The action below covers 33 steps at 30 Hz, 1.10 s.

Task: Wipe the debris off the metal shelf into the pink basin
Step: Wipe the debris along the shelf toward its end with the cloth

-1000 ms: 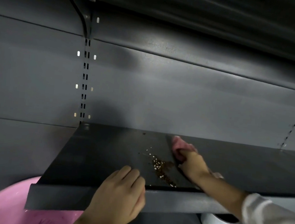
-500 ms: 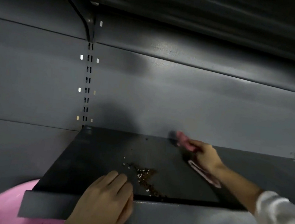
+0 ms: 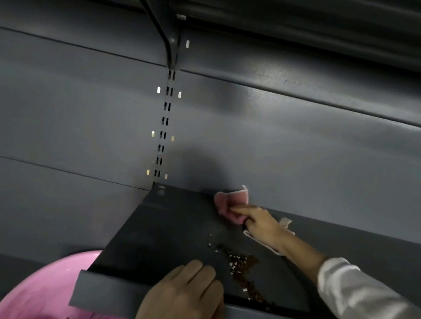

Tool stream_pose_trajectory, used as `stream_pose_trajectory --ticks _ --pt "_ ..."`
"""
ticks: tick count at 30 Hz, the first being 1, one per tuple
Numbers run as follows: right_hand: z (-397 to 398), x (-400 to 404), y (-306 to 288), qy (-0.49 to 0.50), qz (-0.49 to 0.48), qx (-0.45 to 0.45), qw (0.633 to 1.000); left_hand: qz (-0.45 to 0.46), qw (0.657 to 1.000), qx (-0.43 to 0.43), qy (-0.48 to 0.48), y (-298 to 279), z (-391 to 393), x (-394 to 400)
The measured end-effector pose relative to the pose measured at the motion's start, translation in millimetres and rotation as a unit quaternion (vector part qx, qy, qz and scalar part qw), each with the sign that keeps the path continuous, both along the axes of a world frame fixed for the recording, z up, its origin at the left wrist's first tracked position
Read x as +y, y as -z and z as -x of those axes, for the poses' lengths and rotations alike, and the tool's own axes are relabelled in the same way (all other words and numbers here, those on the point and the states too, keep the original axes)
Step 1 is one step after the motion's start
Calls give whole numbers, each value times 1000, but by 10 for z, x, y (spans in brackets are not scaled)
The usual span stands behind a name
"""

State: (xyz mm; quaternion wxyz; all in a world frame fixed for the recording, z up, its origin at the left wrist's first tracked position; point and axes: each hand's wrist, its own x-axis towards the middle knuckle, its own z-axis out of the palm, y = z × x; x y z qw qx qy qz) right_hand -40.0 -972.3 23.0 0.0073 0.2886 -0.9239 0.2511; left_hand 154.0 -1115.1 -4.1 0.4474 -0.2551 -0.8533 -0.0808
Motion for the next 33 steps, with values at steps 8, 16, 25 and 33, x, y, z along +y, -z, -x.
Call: stream_pose_trajectory --ticks 8,16,25,33 --pt "76 238 -253 -40 52 21 998 14 1000 -5 -23 15 44 -18" --pt "102 -125 -25 -64 13 12 998 23 999 -11 -44 45 43 -22" --pt "-608 56 -214 -149 74 12 986 67 997 37 -17 28 7 -77" --pt "-610 1539 -282 48 84 -5 995 42 996 40 -61 19 -25 -371"
